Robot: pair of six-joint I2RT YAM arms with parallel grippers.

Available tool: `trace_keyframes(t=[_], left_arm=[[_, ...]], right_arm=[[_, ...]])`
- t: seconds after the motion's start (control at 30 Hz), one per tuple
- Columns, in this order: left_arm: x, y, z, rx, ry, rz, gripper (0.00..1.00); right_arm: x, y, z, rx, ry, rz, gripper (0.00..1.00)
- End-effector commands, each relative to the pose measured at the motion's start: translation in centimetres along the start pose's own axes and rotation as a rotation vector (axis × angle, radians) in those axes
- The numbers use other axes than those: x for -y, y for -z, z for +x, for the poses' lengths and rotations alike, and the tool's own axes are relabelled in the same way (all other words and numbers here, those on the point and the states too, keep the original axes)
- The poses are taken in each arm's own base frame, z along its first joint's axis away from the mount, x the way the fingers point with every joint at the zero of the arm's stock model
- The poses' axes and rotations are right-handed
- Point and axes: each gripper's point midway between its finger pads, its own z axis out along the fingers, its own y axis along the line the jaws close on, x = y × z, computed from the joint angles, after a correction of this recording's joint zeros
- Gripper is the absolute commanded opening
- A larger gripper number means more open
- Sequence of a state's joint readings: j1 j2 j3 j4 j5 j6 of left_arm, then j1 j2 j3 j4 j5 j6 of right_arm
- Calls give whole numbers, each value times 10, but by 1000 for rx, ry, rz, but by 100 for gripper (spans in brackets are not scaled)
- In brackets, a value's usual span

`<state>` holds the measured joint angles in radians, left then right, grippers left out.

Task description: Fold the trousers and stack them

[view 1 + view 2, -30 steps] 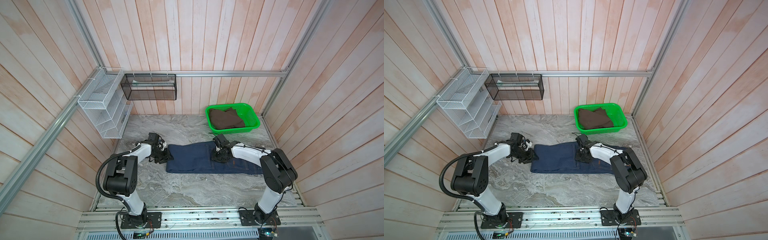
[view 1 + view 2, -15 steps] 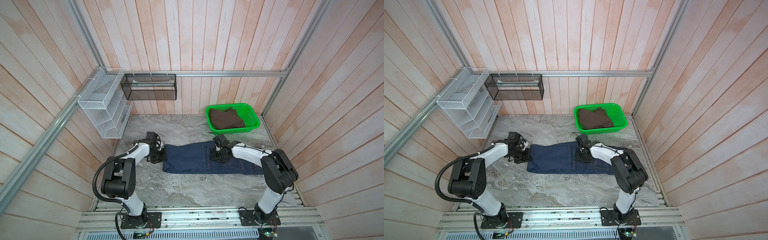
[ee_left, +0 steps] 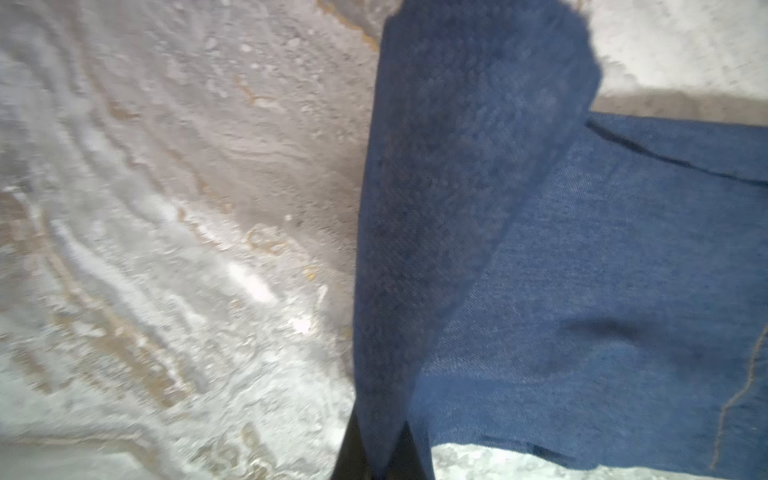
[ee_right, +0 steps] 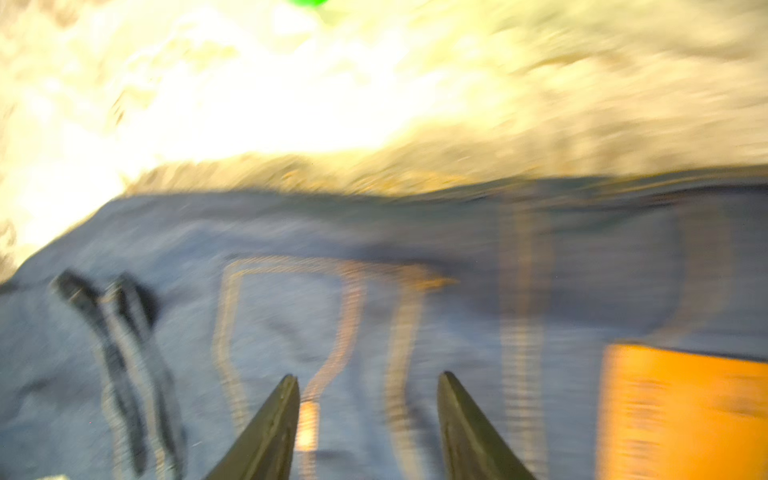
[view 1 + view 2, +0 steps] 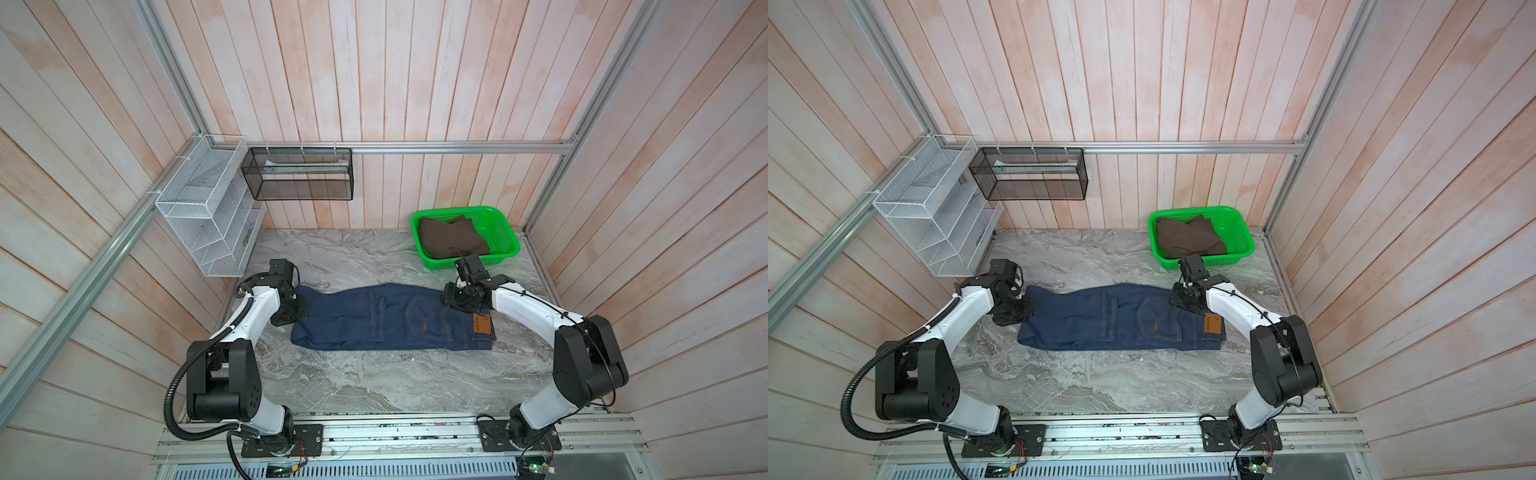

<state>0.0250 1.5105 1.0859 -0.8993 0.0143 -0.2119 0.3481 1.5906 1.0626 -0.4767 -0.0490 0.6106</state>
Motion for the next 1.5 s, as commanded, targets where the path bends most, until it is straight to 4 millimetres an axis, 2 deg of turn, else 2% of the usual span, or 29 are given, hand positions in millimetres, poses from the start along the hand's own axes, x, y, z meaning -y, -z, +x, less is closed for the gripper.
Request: trace_keyframes(t=[0.0, 0.1, 0.27, 0.53, 0.83, 0.93, 1.13, 1.47], left_arm=[[-25, 24, -11, 52, 3, -82, 0], [-40, 31, -13, 73, 31, -92, 0], [-57, 39, -14, 81, 48, -111, 0], [-60, 41, -17, 84, 45, -119, 0], [-49, 58, -20, 127, 38, -57, 0], [-35, 69, -23, 158, 37, 13, 0], [15, 82, -10, 152, -54, 104, 0], [127, 103, 8, 159, -196, 251, 0]], right_arm=[[29, 1, 8, -30, 0, 57, 54], [43, -4, 9, -44, -19, 49, 58], [53, -11, 12, -60, -17, 23, 62], [47, -32, 25, -107, -2, -64, 61], [51, -40, 41, -165, -15, -62, 53], [48, -40, 44, -181, -23, -81, 47], [38, -37, 44, -182, -21, -143, 26], [26, -38, 46, -201, -30, -209, 24]])
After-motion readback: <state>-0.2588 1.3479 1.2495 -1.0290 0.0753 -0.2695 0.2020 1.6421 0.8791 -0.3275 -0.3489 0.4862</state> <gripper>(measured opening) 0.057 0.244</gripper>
